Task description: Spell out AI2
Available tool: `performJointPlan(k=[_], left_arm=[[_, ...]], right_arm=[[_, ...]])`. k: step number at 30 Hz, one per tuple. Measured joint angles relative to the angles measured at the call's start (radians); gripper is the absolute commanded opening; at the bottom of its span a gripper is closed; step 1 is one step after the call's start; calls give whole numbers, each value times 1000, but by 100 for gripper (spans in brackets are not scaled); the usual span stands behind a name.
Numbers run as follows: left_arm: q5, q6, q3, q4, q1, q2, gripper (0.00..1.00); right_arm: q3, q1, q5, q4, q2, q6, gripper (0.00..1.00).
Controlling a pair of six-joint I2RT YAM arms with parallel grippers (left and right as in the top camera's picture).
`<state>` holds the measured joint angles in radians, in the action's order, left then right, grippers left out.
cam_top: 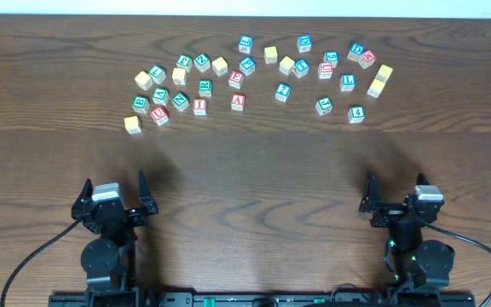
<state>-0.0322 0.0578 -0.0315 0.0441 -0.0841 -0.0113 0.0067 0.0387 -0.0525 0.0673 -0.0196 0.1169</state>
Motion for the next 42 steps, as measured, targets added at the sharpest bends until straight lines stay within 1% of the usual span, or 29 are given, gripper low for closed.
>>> performJointPlan(k=[36,42], left_arm=[[13,0,0,0,0,0,99],[24,-6,0,0,0,0,99]], right_arm=[[0,0,-1,-1,0,0,99],[0,0,-65,-10,0,1,99]])
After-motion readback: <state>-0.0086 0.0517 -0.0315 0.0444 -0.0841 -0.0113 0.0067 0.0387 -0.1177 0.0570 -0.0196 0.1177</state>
